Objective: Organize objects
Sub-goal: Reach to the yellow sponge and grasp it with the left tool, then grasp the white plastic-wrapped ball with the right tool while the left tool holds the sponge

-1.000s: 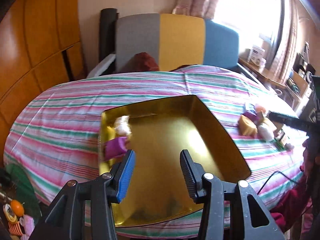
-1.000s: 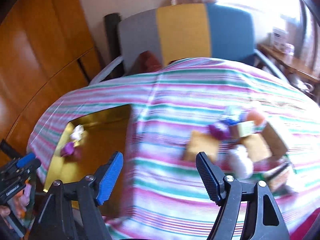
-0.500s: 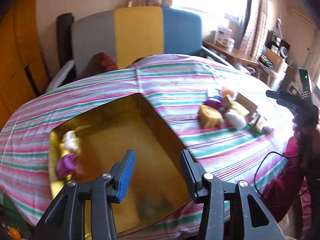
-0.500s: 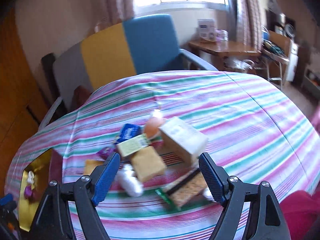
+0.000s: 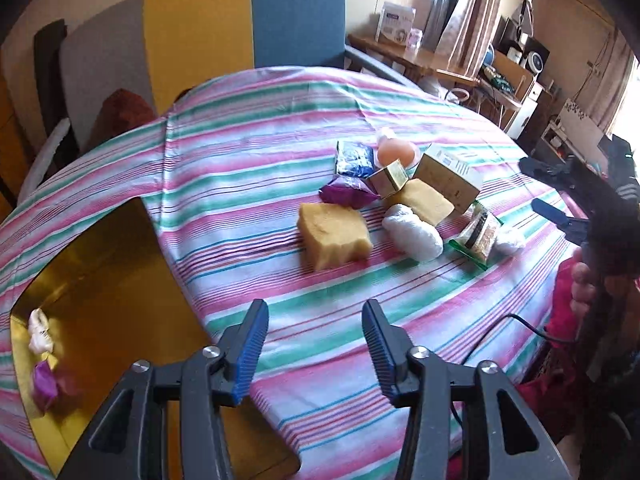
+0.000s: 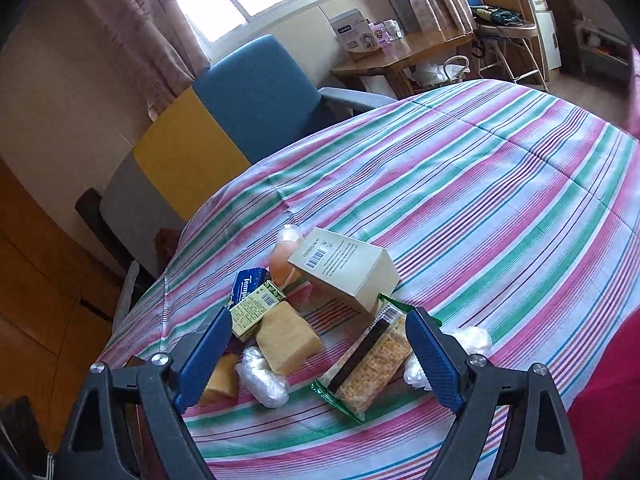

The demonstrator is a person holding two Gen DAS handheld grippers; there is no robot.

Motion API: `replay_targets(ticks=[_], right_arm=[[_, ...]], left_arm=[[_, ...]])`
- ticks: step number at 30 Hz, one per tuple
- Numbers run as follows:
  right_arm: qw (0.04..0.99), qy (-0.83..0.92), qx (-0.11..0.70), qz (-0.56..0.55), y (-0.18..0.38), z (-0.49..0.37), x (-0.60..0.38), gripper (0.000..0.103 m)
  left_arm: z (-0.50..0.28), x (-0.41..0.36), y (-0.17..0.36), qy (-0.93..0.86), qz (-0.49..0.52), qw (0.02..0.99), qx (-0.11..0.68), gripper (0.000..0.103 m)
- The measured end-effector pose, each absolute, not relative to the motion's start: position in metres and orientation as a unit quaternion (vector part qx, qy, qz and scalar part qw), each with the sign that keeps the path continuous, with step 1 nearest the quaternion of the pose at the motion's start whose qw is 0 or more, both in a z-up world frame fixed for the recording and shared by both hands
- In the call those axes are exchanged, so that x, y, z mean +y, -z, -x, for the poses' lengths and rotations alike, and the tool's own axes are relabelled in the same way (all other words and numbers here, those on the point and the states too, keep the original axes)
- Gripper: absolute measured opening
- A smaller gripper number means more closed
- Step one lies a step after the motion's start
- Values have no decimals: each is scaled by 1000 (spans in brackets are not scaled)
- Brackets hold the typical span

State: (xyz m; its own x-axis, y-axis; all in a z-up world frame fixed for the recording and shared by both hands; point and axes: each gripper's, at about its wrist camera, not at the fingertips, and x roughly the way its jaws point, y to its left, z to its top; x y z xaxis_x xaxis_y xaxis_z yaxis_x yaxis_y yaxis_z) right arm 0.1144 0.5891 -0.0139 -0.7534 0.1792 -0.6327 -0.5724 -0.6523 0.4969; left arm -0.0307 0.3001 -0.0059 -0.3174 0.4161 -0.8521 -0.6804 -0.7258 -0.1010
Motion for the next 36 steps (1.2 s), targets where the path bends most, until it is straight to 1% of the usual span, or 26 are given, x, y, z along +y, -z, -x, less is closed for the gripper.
replay_targets(ticks=[2,4,5,7,11,19,20,21,22,24,31,36], right_arm=[[214,-866,360,273,15,-116,590,91],[211,-866,366,269,15,-119,591,92],[210,-865,368,269,15,-120,591,92],[206,-865,372,267,16,-119,593,92],[200,-864,379,265,17,-119,594,93],[196,-861,388,262,18,-120,596,93],[198,-861,389,261,18,-121,597,93],[201,-861,388,259,18,-121,597,93],[203,-861,388,258,17,-122,597,93],[208,-861,389,254,17,-124,599,93],[225,-847,417,242,21,-131,609,92],[235,-841,416,256,25,-128,611,91]], left_arm=[[41,314,15,-790,490,342,137,66],[52,331,23,-786,499,338,138,70],[56,339,28,-786,499,335,147,74],[63,355,38,-783,503,327,163,77],[77,376,52,-781,513,317,164,81],[100,406,83,-772,535,295,178,81],[103,407,86,-768,540,301,169,78],[104,405,89,-764,545,308,156,68],[105,404,90,-762,549,310,149,68],[101,401,87,-764,544,313,147,63],[80,370,65,-773,525,333,128,62],[56,352,46,-777,507,353,123,62]])
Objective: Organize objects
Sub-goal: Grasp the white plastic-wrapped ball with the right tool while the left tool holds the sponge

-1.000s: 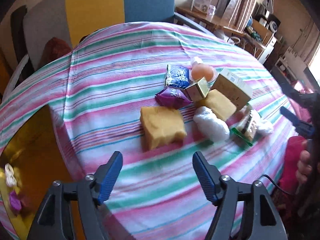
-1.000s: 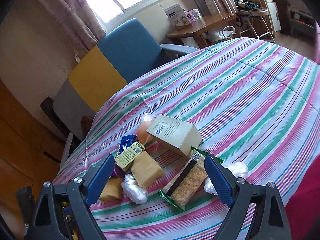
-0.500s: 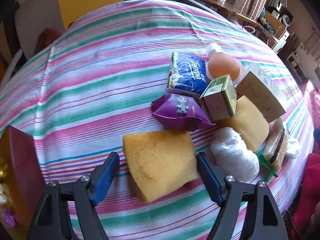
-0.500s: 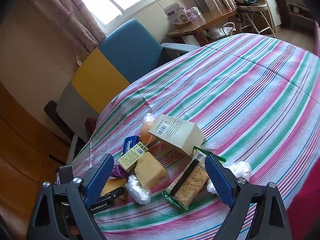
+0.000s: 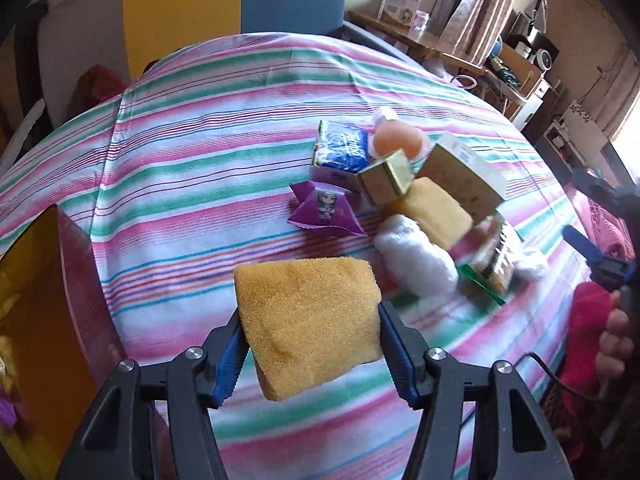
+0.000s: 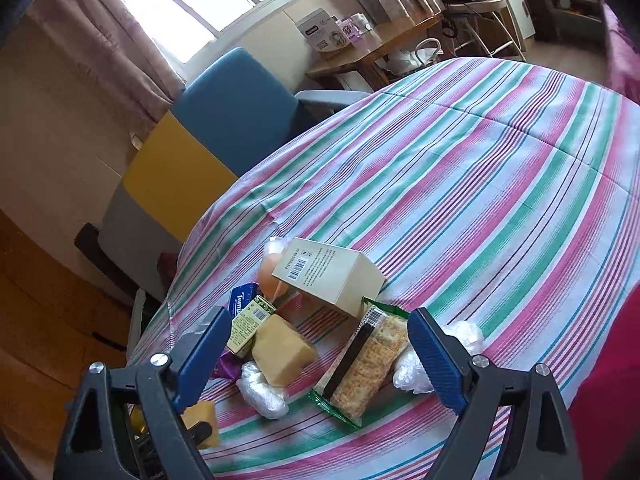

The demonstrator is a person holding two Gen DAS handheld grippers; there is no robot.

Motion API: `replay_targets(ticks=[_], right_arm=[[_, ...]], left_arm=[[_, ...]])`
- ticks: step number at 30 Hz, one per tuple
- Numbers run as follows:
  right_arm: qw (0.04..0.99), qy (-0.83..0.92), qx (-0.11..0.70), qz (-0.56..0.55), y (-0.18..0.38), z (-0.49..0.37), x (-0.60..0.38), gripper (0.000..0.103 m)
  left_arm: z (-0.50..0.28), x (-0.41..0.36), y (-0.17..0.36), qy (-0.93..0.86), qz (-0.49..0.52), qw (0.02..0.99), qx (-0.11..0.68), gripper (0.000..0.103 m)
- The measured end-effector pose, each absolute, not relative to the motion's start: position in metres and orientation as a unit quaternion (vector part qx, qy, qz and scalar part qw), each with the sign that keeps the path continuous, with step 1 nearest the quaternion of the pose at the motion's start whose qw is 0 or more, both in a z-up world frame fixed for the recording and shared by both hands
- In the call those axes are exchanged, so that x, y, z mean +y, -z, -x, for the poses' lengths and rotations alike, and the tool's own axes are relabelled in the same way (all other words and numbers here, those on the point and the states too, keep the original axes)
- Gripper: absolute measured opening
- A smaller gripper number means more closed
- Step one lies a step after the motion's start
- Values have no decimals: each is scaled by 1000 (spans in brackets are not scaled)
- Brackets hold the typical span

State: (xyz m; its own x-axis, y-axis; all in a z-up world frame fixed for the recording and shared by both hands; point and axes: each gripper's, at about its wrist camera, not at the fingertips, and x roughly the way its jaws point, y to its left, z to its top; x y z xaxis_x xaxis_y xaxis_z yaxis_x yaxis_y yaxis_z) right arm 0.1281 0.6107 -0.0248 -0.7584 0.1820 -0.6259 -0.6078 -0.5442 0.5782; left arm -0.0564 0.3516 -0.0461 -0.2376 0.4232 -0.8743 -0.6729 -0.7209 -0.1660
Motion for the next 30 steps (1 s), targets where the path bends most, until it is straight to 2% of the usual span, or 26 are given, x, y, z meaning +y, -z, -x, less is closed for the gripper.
replay_targets(ticks=[10,15,19,25,28,30], right_arm=[[245,-840,394,282,26,-121,607,90],[251,-832,402,287,30,-124,610,85],[273,-798,444,301,43,-129,621,72],[363,-766,390,360,48,-121,619,63],[388,-737,382,400,59,-116,624,51],[401,-720,383,417,64,-115,628,47]], left_arm=[[19,304,8,-794,464,378,106,62],[9,273,-3,-802,455,376,90,62],[1,253,-8,-806,449,378,79,62],[-2,230,-7,-804,453,382,55,62],[-2,217,-9,-805,452,382,42,62],[-1,208,-10,-807,451,380,34,62]])
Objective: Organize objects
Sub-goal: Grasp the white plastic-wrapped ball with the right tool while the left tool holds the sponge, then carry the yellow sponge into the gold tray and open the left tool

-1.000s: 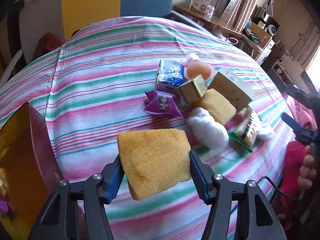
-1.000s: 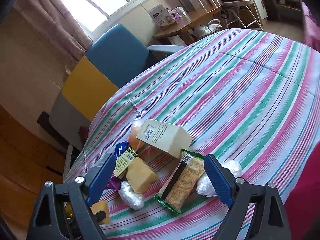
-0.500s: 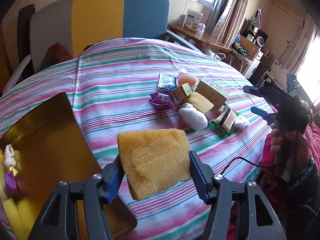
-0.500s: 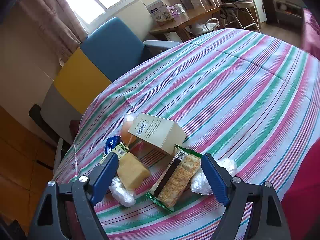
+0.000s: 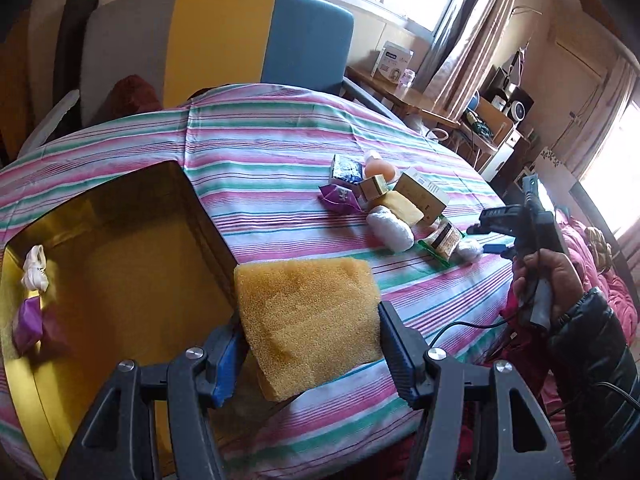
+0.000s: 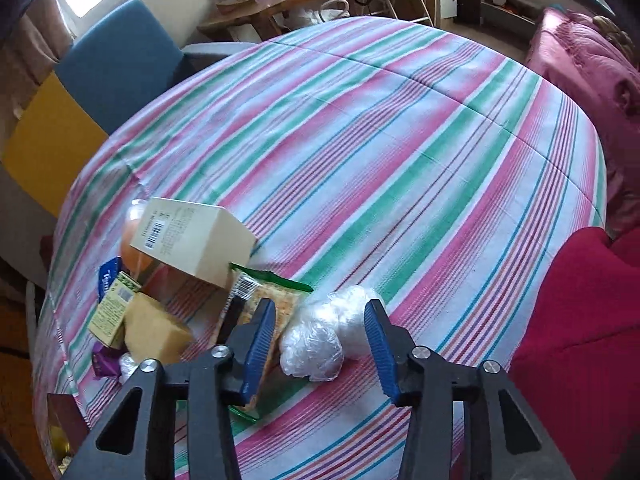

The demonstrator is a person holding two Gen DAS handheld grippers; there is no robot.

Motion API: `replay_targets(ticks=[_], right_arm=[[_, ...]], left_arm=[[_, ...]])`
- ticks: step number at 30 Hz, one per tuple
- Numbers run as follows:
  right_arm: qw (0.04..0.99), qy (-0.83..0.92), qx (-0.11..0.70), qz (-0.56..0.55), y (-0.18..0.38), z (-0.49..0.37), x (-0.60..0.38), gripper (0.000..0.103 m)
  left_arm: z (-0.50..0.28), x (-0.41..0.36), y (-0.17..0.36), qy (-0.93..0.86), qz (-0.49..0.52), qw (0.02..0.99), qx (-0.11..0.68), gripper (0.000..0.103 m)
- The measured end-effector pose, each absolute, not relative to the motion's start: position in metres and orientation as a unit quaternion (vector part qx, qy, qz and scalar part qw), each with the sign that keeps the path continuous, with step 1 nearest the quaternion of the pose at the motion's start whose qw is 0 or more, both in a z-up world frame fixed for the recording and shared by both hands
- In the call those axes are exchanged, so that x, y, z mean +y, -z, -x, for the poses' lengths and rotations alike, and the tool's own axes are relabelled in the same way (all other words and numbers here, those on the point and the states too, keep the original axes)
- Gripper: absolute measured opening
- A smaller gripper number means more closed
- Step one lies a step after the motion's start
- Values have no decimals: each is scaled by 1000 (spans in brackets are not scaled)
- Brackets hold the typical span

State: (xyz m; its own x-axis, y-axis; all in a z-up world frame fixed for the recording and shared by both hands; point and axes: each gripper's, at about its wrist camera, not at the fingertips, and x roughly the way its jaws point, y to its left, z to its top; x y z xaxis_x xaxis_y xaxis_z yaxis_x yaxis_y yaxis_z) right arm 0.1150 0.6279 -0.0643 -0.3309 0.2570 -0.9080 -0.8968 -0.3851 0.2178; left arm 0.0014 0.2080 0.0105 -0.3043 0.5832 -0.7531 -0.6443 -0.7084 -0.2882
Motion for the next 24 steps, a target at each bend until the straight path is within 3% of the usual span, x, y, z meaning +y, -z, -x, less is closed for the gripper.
replay_targets(ticks=[7,14,24], right_arm=[[398,-699,351,480,81,-98,629,47],[389,-709,314,498,80,-91,623,40],[369,-732,302,487,71,-93,619,40]], left_arm=[[5,182,-16,-815,445,371,7,62],[11,144,-18,-828,442,343,-17,62],[32,30,-11,-867,447,213,-59,62]])
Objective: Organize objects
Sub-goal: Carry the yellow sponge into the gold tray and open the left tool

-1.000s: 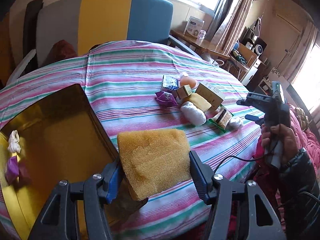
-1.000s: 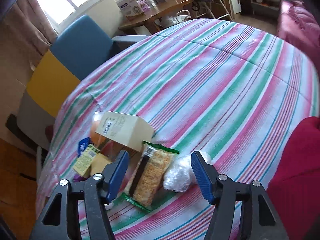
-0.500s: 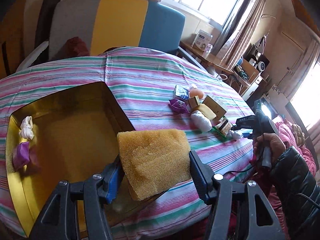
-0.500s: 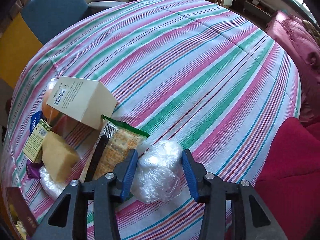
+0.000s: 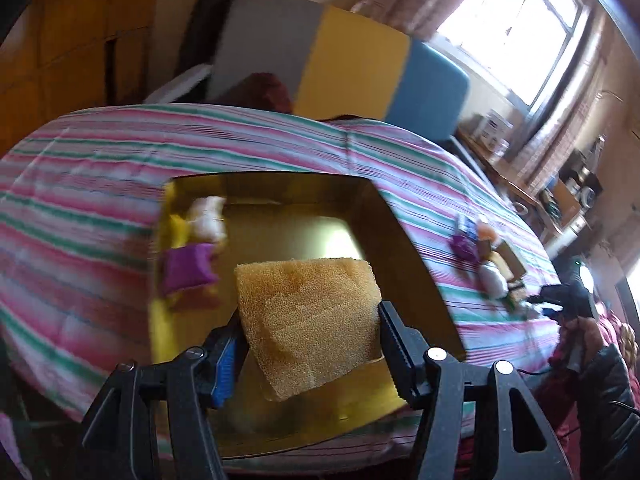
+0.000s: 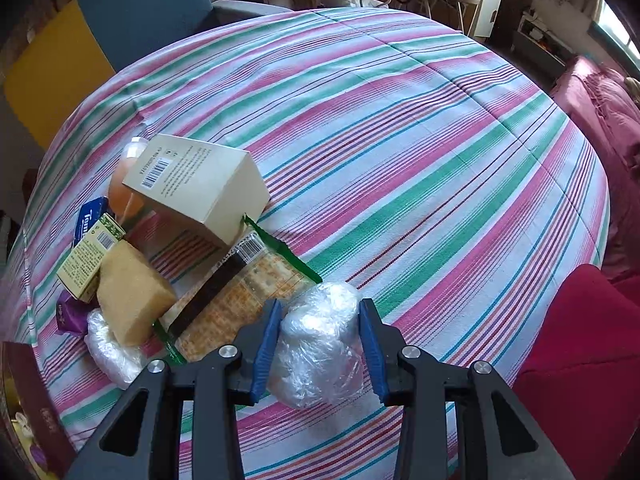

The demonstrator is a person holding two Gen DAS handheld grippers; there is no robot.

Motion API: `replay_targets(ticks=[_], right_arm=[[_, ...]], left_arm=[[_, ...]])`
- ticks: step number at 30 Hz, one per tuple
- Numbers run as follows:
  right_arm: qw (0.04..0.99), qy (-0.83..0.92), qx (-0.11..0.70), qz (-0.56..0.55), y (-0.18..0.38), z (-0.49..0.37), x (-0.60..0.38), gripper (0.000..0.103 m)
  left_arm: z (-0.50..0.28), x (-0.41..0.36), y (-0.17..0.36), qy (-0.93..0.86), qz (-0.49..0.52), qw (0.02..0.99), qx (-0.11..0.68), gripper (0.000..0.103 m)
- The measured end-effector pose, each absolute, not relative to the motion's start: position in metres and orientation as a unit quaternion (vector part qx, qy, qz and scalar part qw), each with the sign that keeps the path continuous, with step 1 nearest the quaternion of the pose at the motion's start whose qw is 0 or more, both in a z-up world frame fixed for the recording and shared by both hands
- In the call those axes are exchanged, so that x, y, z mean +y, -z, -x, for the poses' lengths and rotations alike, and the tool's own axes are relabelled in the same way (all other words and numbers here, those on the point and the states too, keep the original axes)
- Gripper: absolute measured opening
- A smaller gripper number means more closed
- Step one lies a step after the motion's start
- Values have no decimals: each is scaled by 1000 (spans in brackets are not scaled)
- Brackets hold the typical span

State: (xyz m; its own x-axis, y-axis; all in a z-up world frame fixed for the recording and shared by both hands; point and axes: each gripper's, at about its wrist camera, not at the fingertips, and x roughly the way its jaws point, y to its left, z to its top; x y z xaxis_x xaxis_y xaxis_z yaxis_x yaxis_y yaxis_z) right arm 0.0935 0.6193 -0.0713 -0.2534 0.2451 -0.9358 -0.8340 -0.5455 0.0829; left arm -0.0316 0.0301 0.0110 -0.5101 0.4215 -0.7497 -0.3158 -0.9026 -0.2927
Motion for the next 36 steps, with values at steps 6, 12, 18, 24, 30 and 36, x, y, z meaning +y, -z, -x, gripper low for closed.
replay_targets(ticks=[6,12,18,24,30,36], right_arm=[[358,-743,304,478,68,-94,611,40],[351,-748,310,471,68,-93,609,40],[347,-752,316,463,68,-91,609,40],[340,-757,322,456,66,-91,609,40],[336,-760,322,453,65,-90,608,40],[337,-763,323,448,65,-90,609,40]], left_arm=[[42,-10,4,-871,466,150,-53,62],[51,4,28,-858,492,148,-29,62],[66,27,52,-846,513,145,8,62],[75,35,69,-840,525,134,31,62],[83,45,75,-841,525,120,52,65],[84,47,74,-841,526,112,60,69]])
